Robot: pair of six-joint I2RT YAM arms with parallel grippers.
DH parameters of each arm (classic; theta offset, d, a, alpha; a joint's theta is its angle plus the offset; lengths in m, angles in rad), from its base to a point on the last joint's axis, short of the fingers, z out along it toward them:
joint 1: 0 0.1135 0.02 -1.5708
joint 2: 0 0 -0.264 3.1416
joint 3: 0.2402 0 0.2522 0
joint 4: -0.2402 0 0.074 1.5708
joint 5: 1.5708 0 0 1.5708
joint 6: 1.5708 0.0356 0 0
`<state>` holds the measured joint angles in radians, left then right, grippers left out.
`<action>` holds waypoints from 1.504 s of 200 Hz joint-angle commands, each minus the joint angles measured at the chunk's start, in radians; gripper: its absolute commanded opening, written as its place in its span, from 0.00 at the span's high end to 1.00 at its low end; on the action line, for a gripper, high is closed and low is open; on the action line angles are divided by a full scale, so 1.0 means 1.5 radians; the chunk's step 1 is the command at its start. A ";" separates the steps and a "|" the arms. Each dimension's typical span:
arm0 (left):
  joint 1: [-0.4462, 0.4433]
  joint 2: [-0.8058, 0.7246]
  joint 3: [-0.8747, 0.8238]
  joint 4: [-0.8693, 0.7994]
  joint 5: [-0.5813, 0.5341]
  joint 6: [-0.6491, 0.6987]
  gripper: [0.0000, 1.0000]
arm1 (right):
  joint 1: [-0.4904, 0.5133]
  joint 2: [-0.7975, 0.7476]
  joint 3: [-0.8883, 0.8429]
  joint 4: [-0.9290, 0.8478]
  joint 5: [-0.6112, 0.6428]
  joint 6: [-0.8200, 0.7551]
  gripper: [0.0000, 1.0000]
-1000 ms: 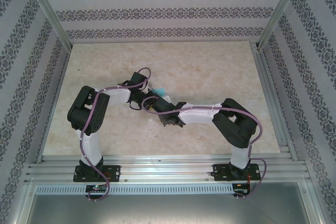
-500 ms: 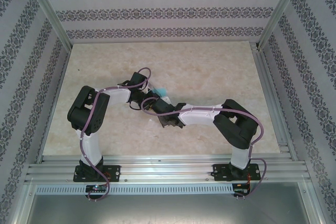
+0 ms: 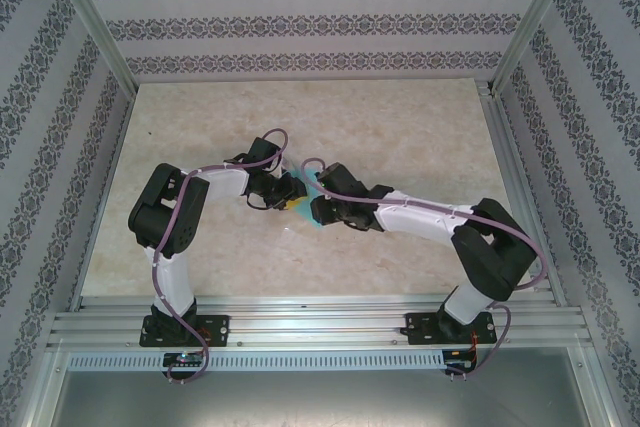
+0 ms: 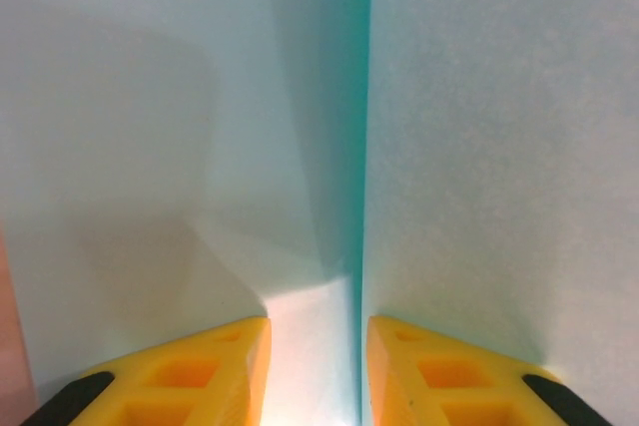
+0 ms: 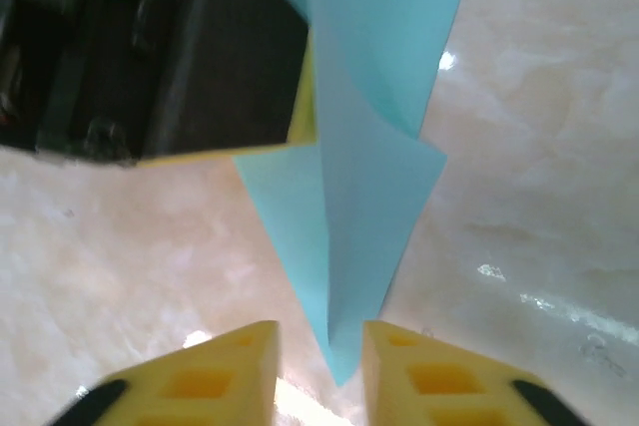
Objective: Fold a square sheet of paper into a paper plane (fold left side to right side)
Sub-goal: Fourth fold the wing at the center of the table.
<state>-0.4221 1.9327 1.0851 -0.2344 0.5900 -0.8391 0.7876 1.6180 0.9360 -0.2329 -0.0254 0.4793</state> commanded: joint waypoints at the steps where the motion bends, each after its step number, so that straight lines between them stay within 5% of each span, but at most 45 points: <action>1: -0.008 0.035 -0.012 -0.033 -0.040 0.014 0.68 | -0.055 0.004 -0.043 0.117 -0.147 0.067 0.88; 33: -0.008 0.034 -0.015 -0.029 -0.039 0.011 0.68 | -0.077 0.060 -0.008 0.112 -0.145 0.083 0.96; 157: -0.007 0.028 -0.017 -0.032 -0.038 0.014 0.67 | -0.101 0.196 0.047 0.177 -0.230 0.130 0.97; 269: -0.007 0.041 -0.003 -0.032 -0.042 0.010 0.57 | -0.114 0.183 0.037 0.163 -0.217 0.125 0.95; 301: -0.007 0.051 0.006 -0.036 -0.048 0.005 0.57 | -0.122 0.154 0.028 0.156 -0.211 0.120 0.88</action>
<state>-0.4225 1.9373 1.0973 -0.2306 0.6052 -0.8391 0.6216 1.9053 0.9882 -0.0032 -0.3511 0.6613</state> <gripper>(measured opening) 0.430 0.092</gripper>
